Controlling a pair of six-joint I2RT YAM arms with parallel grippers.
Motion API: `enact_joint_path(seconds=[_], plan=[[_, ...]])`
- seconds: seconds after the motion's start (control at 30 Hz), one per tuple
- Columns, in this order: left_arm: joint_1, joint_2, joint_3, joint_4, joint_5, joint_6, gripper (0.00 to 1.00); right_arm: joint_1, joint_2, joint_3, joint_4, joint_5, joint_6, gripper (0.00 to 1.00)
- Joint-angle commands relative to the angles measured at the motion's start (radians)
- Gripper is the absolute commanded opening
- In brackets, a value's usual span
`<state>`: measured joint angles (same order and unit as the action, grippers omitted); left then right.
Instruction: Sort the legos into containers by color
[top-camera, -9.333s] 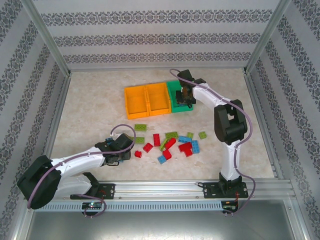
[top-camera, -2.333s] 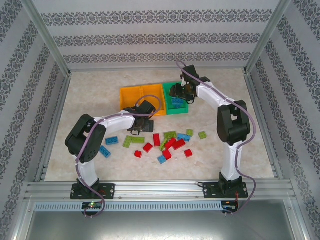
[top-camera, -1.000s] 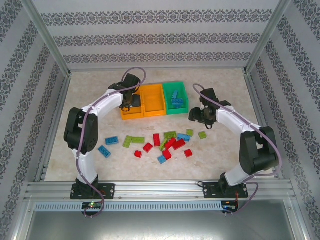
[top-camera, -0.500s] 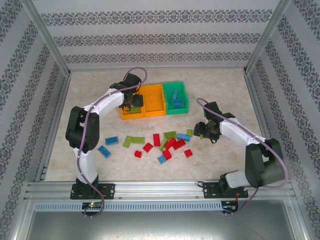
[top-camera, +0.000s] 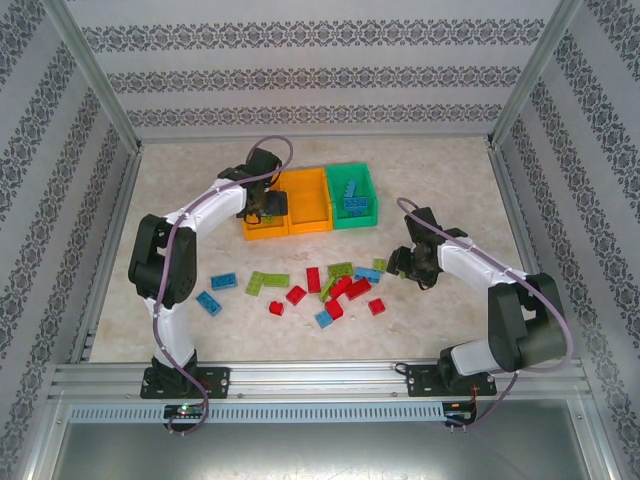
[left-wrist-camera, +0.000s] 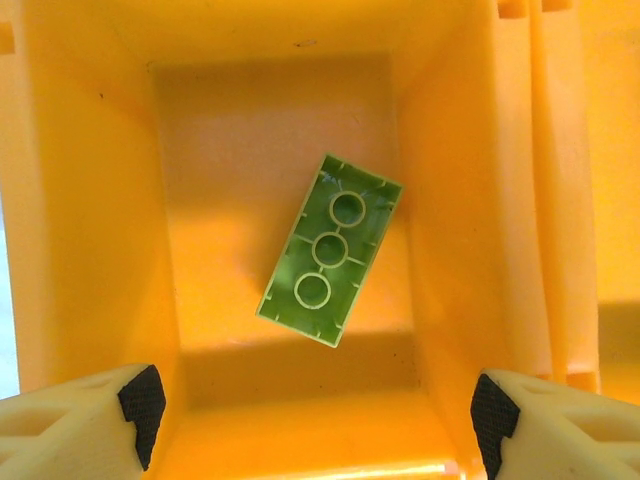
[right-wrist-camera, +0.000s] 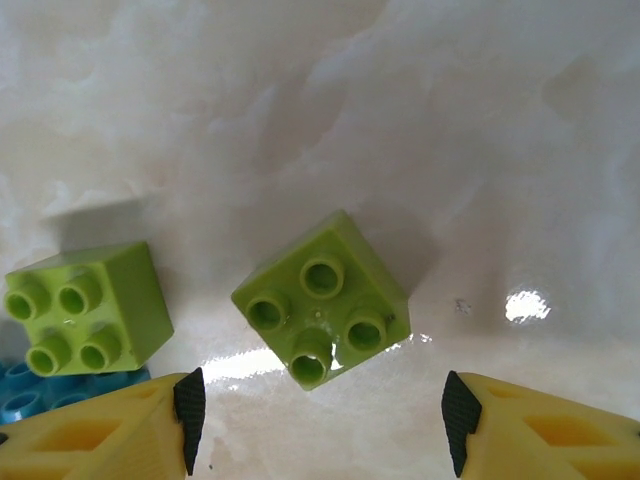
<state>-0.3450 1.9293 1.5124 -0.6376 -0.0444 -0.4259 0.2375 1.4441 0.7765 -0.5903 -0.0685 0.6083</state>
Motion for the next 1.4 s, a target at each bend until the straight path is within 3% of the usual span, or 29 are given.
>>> enact_joint_path(seconds=[0.0, 0.5, 0.63, 0.87, 1.1, 1.37], plan=[[0.001, -0.057, -0.022, 0.012, 0.008, 0.016, 0.83, -0.005, 0.036, 0.022, 0.001, 0.004, 0.027, 0.67], [0.001, -0.119, -0.076, 0.026, 0.015, 0.016, 0.85, -0.007, 0.087, 0.065, 0.021, 0.001, 0.012, 0.64], [0.001, -0.136, -0.094, 0.03, 0.009, 0.015, 0.85, -0.009, 0.101, 0.077, -0.028, 0.05, -0.031, 0.64], [0.001, -0.144, -0.104, 0.036, 0.007, 0.01, 0.86, -0.014, 0.099, 0.062, 0.011, -0.023, -0.004, 0.6], [0.001, -0.154, -0.115, 0.037, -0.001, 0.007, 0.86, -0.001, 0.127, 0.099, -0.019, -0.018, -0.035, 0.49], [0.0, -0.163, -0.128, 0.041, -0.015, 0.006, 0.87, 0.033, 0.079, 0.066, -0.034, -0.02, -0.043, 0.51]])
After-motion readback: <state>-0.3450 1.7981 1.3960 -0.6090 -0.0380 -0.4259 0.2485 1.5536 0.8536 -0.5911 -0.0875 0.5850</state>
